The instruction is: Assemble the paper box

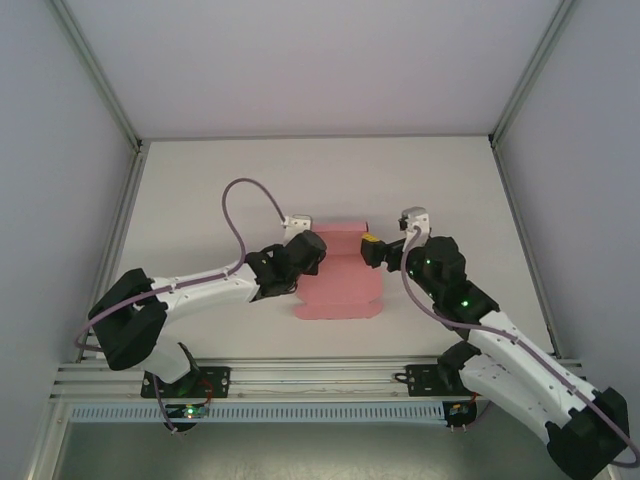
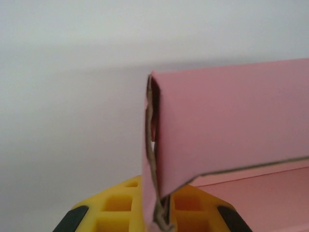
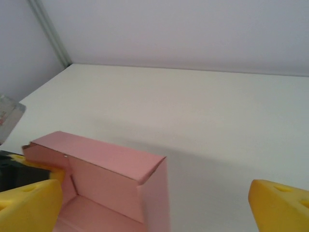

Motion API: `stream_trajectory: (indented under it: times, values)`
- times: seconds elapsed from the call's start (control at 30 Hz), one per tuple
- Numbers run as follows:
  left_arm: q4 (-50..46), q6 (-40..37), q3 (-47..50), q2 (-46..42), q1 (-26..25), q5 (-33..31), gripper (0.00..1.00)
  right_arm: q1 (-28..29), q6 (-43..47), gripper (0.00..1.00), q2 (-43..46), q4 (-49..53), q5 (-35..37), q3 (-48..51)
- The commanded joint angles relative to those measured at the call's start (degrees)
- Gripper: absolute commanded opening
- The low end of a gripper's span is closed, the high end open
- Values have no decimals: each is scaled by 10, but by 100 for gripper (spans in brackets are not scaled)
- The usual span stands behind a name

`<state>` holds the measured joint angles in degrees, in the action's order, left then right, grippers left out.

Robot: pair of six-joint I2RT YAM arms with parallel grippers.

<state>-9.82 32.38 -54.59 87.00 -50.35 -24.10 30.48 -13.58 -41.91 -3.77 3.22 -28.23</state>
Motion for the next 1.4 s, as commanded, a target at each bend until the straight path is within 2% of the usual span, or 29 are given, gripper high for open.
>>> stream_trajectory:
  times: [0.0,0.07,0.17,0.2,0.37,0.5,0.67,0.8,0.9,1.1,1.23,1.37]
  values:
    - [-66,-264,-60,-13,18,38,0,-16,-46,98,42,84,59,-13]
    - [-110,-382,-86,-10,26,83,0,-28,-63,98,68,120,69,-14]
    - [-248,-566,-135,8,31,162,0,-42,-72,98,108,162,68,-8]
    - [-291,-613,-154,19,31,167,0,-45,-73,98,120,170,68,-5]
    - [-395,-795,-251,99,30,58,0,-54,-70,98,157,190,72,2]
    - [-360,-947,-290,166,31,-21,0,-56,-69,98,160,195,79,5]
    - [-244,-1146,-292,198,29,26,0,-60,-67,98,158,206,78,4]
    - [-198,-1277,-292,228,11,80,0,-64,-65,98,164,206,77,6]
    - [-162,-1367,-271,260,-6,81,0,-69,-63,98,176,210,78,10]
    - [-34,-1585,-194,305,-7,113,0,-83,-66,98,208,227,97,18]
    - [-10,-1664,-188,324,-12,111,0,-98,-71,99,214,229,90,24]
    - [-48,-1619,-215,327,-21,110,6,-109,-72,98,208,228,70,28]
